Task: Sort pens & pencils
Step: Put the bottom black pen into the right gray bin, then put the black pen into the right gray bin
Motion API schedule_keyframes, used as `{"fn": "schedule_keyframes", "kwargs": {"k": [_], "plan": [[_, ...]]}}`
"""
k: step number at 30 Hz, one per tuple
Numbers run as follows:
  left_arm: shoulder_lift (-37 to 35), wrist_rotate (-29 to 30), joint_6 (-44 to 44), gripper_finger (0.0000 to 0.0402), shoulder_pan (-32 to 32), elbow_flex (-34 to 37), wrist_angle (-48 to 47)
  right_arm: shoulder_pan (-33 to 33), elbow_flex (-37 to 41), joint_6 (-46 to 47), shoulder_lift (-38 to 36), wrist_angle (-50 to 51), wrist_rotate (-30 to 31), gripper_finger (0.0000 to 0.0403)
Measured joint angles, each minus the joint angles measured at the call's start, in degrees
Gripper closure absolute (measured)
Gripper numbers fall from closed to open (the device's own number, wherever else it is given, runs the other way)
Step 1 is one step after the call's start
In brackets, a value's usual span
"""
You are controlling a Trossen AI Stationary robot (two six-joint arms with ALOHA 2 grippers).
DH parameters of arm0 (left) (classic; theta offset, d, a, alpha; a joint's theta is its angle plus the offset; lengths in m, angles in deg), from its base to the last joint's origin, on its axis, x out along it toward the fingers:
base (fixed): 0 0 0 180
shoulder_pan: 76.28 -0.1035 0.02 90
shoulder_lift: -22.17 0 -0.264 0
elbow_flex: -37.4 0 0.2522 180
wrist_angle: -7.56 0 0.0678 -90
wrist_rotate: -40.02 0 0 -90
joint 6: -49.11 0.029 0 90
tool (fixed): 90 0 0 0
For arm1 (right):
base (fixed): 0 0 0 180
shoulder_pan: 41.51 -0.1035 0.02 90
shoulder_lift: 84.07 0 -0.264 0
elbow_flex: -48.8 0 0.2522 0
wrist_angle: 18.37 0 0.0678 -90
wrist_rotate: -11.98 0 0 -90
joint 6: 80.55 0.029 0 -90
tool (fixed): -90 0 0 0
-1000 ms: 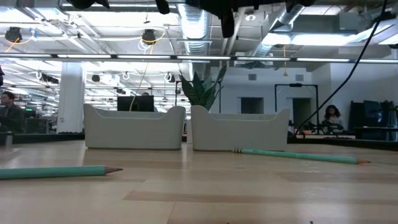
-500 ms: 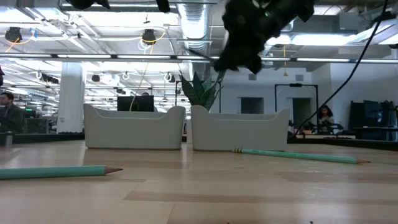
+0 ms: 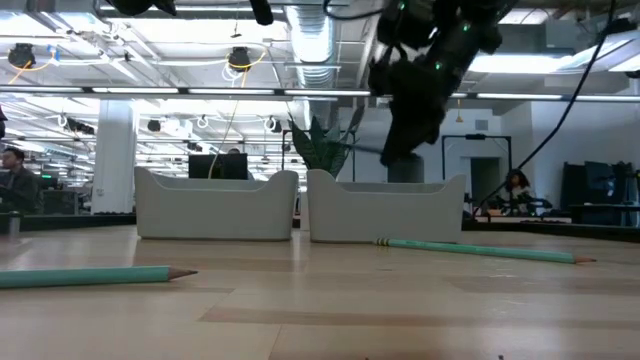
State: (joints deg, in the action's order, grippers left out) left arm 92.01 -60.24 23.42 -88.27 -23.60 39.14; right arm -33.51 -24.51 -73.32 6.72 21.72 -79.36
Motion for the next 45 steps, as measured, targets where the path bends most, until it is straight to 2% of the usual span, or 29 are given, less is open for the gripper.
{"fn": "schedule_keyframes", "kwargs": {"k": [6,12,32,39,45], "plan": [[0.0,0.0,0.0,0.0328,0.0,0.0,-0.2,0.3,0.0,-1.7,6.7,-0.3,-0.3,0.0338],[0.0,0.0,-0.2,0.0328,0.0,0.0,-1.5,1.4,0.0,-1.7,9.8,-0.6,-0.2,0.0334],[0.0,0.6,0.0,0.0328,0.0,0.0,-1.4,1.4,0.0,-1.7,10.5,0.0,-0.3,0.0318],[0.0,0.6,0.0,0.0328,0.0,0.0,-1.7,1.4,-0.4,-1.7,10.5,0.6,-0.3,0.0275],[0.0,0.6,0.5,0.0328,0.0,0.0,-2.5,1.4,-6.2,-1.7,10.5,8.0,0.0,0.0225]]}}
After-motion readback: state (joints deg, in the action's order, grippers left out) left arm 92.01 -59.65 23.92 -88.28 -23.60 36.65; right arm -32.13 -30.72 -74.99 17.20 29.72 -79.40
